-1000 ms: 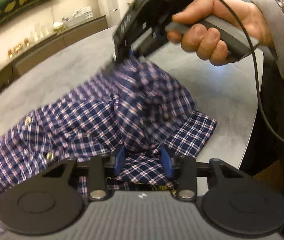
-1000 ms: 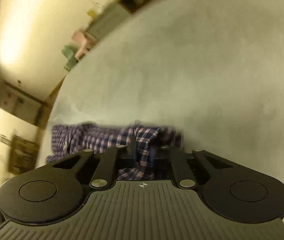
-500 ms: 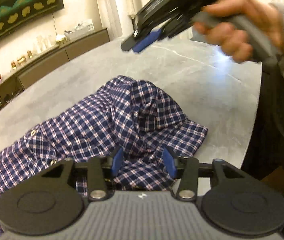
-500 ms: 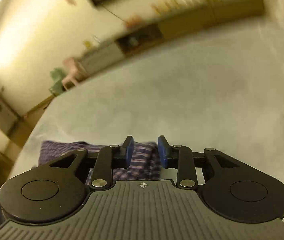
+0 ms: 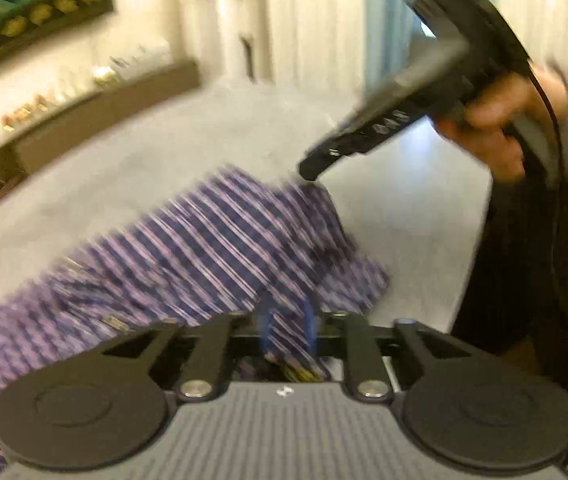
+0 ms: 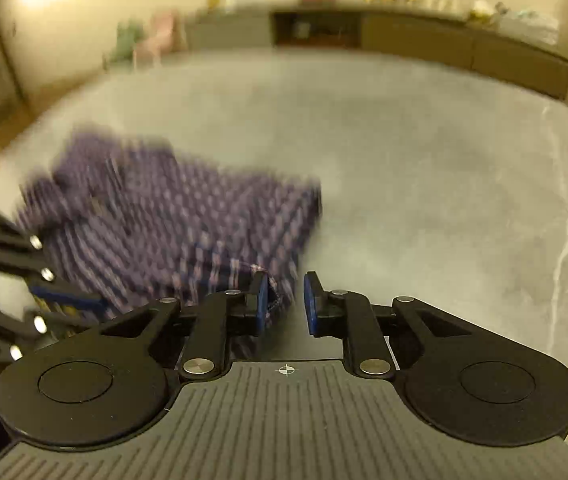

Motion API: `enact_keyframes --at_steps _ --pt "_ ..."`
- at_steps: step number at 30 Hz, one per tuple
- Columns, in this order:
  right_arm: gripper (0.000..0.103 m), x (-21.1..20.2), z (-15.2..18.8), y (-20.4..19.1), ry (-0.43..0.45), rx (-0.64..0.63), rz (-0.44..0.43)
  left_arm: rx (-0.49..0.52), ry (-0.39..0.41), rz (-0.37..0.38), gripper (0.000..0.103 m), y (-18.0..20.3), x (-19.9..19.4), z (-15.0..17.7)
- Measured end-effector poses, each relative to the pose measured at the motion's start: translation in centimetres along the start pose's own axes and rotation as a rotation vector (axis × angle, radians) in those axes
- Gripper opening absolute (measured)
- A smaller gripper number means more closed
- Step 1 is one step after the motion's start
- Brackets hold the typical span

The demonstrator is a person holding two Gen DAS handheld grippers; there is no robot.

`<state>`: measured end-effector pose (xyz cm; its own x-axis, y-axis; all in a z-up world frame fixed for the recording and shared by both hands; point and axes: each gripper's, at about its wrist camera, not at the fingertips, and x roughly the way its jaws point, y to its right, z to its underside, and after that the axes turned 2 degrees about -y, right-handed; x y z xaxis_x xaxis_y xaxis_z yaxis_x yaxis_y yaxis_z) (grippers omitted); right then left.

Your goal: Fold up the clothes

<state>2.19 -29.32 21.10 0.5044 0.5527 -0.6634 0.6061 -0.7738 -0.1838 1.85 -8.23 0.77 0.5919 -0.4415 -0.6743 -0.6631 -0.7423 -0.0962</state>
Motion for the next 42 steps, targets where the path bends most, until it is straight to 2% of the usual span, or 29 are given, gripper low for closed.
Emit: enact_keyframes --at_steps 1,2,4,5,6,8,10,11,12,13,14,15,18,20,23,24,26,27,29,30,32,33,34,36,38,39,42 --pt "0.018 -0.2 -0.6 -0.3 0.046 0.019 -0.025 -0.020 0.021 -0.028 0.049 -1.0 -0.5 -0.5" --pt "0.018 -0.3 -1.2 -0.7 0.089 0.036 -0.050 -0.041 0.036 -0.061 0.049 -2.3 -0.7 -1.1" --pt "0.024 1.0 -2.2 -1.6 0.114 0.056 -0.065 -0.097 0.031 -0.121 0.047 -4.8 -0.3 -2.1" --pt "0.026 2.2 -2.5 -2.0 0.080 0.049 -0.065 -0.123 0.016 -0.130 0.047 -5.8 0.2 -2.3" --pt "0.026 3.5 -2.7 -2.4 0.041 0.040 -0.065 -0.141 -0.005 -0.119 0.047 -6.6 0.7 -2.4" --pt "0.027 5.5 -3.4 -3.3 -0.025 -0.059 -0.043 -0.132 -0.050 -0.075 0.047 -7.0 2.1 -1.9" --pt "0.043 6.9 -4.2 -4.2 -0.038 -0.158 0.001 -0.105 -0.093 -0.035 0.047 -6.6 3.4 -1.3" --pt "0.043 7.8 -4.8 -4.3 -0.055 -0.186 0.017 -0.076 -0.107 -0.028 0.047 -5.7 3.7 -0.8" --pt "0.039 9.2 -5.3 -4.3 -0.112 -0.203 0.012 -0.040 -0.117 -0.032 0.047 -4.8 3.9 -0.3" --pt "0.031 10.8 -5.6 -4.4 -0.179 -0.231 0.010 -0.018 -0.128 -0.044 0.047 -4.2 4.3 0.0" --pt "0.029 12.5 -6.0 -4.6 -0.247 -0.260 0.010 -0.006 -0.140 -0.058 0.047 -3.9 4.5 0.3" --pt "0.029 13.0 -6.6 -4.2 -0.244 -0.251 0.030 0.006 -0.151 -0.071 0.047 -3.5 4.8 0.6" --pt "0.011 14.0 -8.3 -2.8 -0.203 -0.204 0.096 -0.031 -0.155 -0.049 0.047 -4.1 4.7 0.8" --pt "0.011 14.0 -8.6 -2.1 -0.180 -0.190 0.150 -0.055 -0.152 -0.031 0.047 -4.6 4.3 1.1" --pt "0.014 12.3 -8.5 -1.6 -0.142 -0.173 0.130 -0.080 -0.112 -0.019 0.047 -5.4 3.7 1.5" --pt "0.014 10.8 -7.9 -2.0 -0.119 -0.170 0.070 -0.095 -0.101 -0.015 0.047 -5.4 3.8 1.5" --pt "0.012 9.6 -7.2 -3.4 -0.129 -0.178 -0.073 -0.124 -0.110 -0.005 0.048 -5.4 4.2 1.5" --pt "0.013 10.2 -6.4 -3.9 -0.188 -0.198 -0.096 -0.134 -0.123 0.001 0.048 -5.5 4.3 1.6" --pt "0.018 11.7 -5.8 -4.2 -0.208 -0.281 0.038 -0.125 -0.129 0.010 0.048 -5.7 4.0 1.5" --pt "0.026 12.5 -5.4 -4.3 -0.213 -0.324 0.111 -0.118 -0.121 0.015 0.048 -5.9 3.3 1.2" --pt "0.022 11.9 -6.1 -3.9 -0.140 -0.297 0.194 -0.131 -0.043 -0.025 0.044 -7.6 0.6 0.7" --pt "0.022 10.8 -6.5 -3.8 -0.103 -0.270 0.174 -0.147 -0.005 -0.075 0.047 -8.8 -0.9 0.6" --pt "0.022 9.9 -6.6 -4.0 -0.100 -0.261 0.108 -0.171 0.009 -0.145 0.050 -10.5 -1.9 0.8" --pt "0.021 8.2 -6.5 -4.6 -0.102 -0.248 -0.034 -0.218 -0.006 -0.263 0.048 -13.8 -2.8 1.7" --pt "0.020 9.9 -6.1 -4.9 -0.178 -0.294 -0.011 -0.261 -0.061 -0.314 0.046 -16.8 -2.6 3.2" --pt "0.020 10.9 -5.8 -5.0 -0.218 -0.320 0.006 -0.277 -0.091 -0.312 0.046 -17.7 -2.3 4.1" --pt "0.024 13.9 -5.1 -5.4 -0.339 -0.395 0.058 -0.353 -0.181 -0.273 0.046 -16.5 -0.2 5.7"
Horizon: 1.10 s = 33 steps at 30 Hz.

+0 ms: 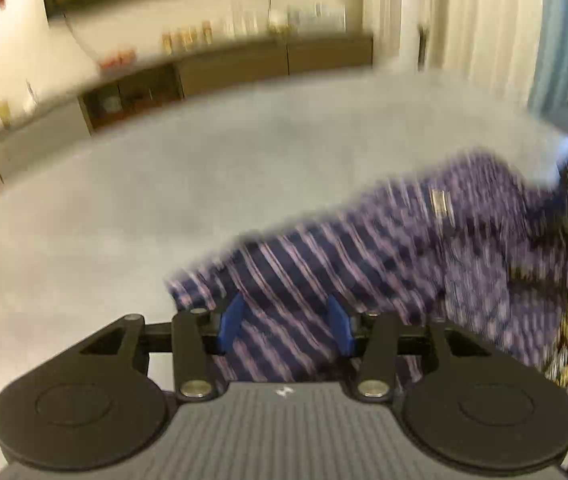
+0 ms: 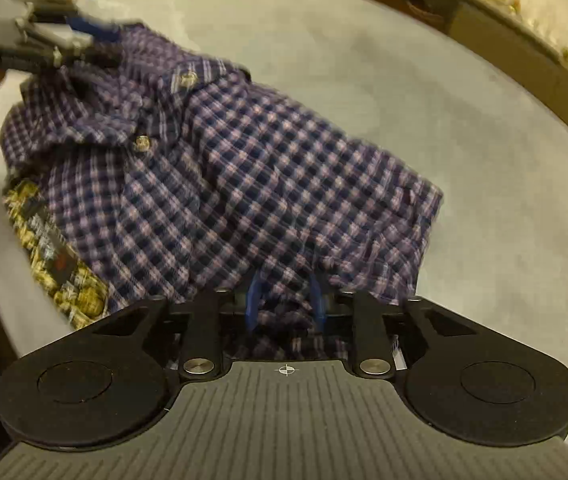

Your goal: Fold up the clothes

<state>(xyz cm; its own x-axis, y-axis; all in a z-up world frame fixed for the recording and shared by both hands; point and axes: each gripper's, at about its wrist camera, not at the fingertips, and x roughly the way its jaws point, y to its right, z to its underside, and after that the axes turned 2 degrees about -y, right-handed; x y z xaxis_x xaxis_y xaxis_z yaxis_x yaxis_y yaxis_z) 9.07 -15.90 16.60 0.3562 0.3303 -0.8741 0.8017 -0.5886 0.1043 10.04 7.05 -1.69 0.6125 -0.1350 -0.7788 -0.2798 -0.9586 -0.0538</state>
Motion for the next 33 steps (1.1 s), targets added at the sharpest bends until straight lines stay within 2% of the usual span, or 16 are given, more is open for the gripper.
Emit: enact_keyframes --at_steps 1,2,4,5,6,8,9,11,13,17,19,22,25,28,31,33 --pt "0.024 0.8 -1.1 0.4 0.027 -0.019 0.082 -0.055 -0.008 -0.006 0.046 1.2 0.0 0.5" --pt "0.024 2.0 -2.2 0.6 0.092 -0.054 0.281 -0.102 -0.014 -0.007 0.042 2.8 -0.5 0.9" --pt "0.023 4.5 -4.1 1.0 0.231 -0.127 0.713 -0.121 0.006 0.146 0.027 7.5 -2.9 1.3" --pt "0.021 3.4 -3.8 2.2 0.277 -0.046 0.685 -0.087 0.037 0.198 0.012 9.7 -4.1 1.3" --pt "0.024 1.9 -3.4 3.6 0.317 0.052 0.619 -0.043 0.071 0.211 0.014 11.6 -5.3 1.1" --pt "0.028 -1.2 -2.5 6.3 0.395 0.246 0.483 -0.013 0.116 0.234 0.029 12.6 -6.6 0.3" --pt "0.030 -2.7 -2.1 7.6 0.433 0.343 0.413 -0.005 0.136 0.244 0.030 12.7 -7.2 -0.1" --pt "0.034 -4.6 0.9 9.7 0.421 0.443 0.226 0.016 0.154 0.247 0.030 11.8 -7.5 -1.8" --pt "0.036 -4.3 3.4 10.5 0.338 0.471 0.067 0.054 0.158 0.243 0.034 10.9 -7.0 -4.0" --pt "0.037 -2.1 5.6 10.4 0.188 0.405 0.057 0.268 0.053 0.197 0.035 12.0 -1.0 -9.5" --pt "0.037 -1.0 6.1 8.6 0.106 0.371 0.042 0.389 -0.035 0.199 0.035 13.5 2.5 -10.7" --pt "0.037 1.2 5.1 6.9 0.024 0.268 0.038 0.442 -0.101 0.193 0.037 14.8 6.1 -10.5" --pt "0.037 4.1 0.9 8.6 0.032 0.223 0.014 0.365 -0.108 0.146 0.040 13.6 5.7 -9.6" --pt "0.041 7.7 -4.2 9.2 0.113 0.154 0.001 0.278 -0.100 0.128 0.040 12.7 4.6 -8.2" --pt "0.040 9.7 -7.5 9.7 0.206 0.198 0.078 0.242 -0.074 0.149 0.042 12.1 2.7 -7.2" --pt "0.037 9.5 -7.4 11.4 0.224 0.288 -0.009 0.253 -0.032 0.144 0.045 11.0 1.2 -7.0"
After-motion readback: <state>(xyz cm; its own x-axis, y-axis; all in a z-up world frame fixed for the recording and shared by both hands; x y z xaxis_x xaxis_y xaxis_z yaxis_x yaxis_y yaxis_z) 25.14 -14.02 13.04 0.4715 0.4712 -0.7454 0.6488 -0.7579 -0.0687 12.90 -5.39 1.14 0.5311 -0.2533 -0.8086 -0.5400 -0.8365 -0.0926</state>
